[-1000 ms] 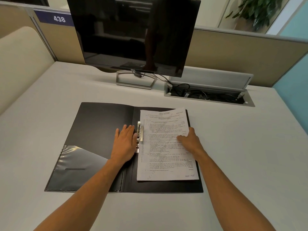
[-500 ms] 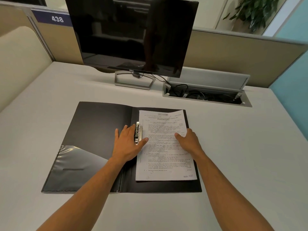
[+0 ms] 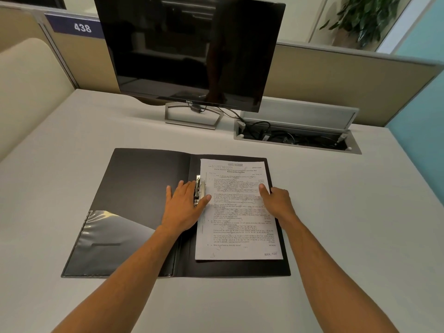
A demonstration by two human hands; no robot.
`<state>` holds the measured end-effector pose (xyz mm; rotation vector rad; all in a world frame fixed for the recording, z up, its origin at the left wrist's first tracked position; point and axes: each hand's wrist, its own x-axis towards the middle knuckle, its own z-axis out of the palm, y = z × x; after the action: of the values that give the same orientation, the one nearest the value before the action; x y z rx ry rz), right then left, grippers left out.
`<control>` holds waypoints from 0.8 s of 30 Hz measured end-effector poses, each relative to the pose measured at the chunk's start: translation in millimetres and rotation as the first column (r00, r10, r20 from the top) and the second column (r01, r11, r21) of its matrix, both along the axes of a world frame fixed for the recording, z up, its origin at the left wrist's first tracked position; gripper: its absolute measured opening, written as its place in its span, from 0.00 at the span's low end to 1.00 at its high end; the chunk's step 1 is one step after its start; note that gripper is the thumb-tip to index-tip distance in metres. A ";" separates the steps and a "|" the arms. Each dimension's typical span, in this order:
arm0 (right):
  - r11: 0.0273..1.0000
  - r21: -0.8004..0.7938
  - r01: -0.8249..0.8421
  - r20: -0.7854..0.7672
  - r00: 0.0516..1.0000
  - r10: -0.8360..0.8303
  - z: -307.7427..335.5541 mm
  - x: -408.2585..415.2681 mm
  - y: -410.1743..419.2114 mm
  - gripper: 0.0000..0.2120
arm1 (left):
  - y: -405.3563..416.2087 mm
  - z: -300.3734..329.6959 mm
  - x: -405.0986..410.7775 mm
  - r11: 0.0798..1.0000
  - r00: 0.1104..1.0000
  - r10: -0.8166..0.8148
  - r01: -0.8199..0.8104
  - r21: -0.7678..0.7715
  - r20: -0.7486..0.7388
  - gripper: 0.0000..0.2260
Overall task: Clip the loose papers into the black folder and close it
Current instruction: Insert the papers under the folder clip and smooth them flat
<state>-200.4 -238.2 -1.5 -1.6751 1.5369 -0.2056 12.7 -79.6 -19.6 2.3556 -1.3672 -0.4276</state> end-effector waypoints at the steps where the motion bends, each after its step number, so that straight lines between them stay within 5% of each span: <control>1: 1.000 -0.017 0.023 0.016 1.000 -0.023 2.1 -0.5 2.1 0.32 | 0.0 1.2 -0.2 1.000 1.000 0.002 -0.002 0.001 -0.003 0.38; 4: 0.994 -0.080 0.074 0.061 0.996 -0.069 4.4 -3.2 9.8 0.22 | 0.0 1.7 0.4 1.000 1.000 0.009 -0.009 0.006 -0.005 0.38; 24: 0.974 -0.223 -0.039 -0.103 0.995 0.016 10.0 -6.6 22.3 0.17 | -1.7 8.1 -1.9 0.999 0.998 0.045 -0.045 0.018 -0.037 0.38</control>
<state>-207.0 -215.9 8.5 -1.9082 1.6119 -0.2944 10.8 -81.3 -11.5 2.3752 -1.2963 -0.4692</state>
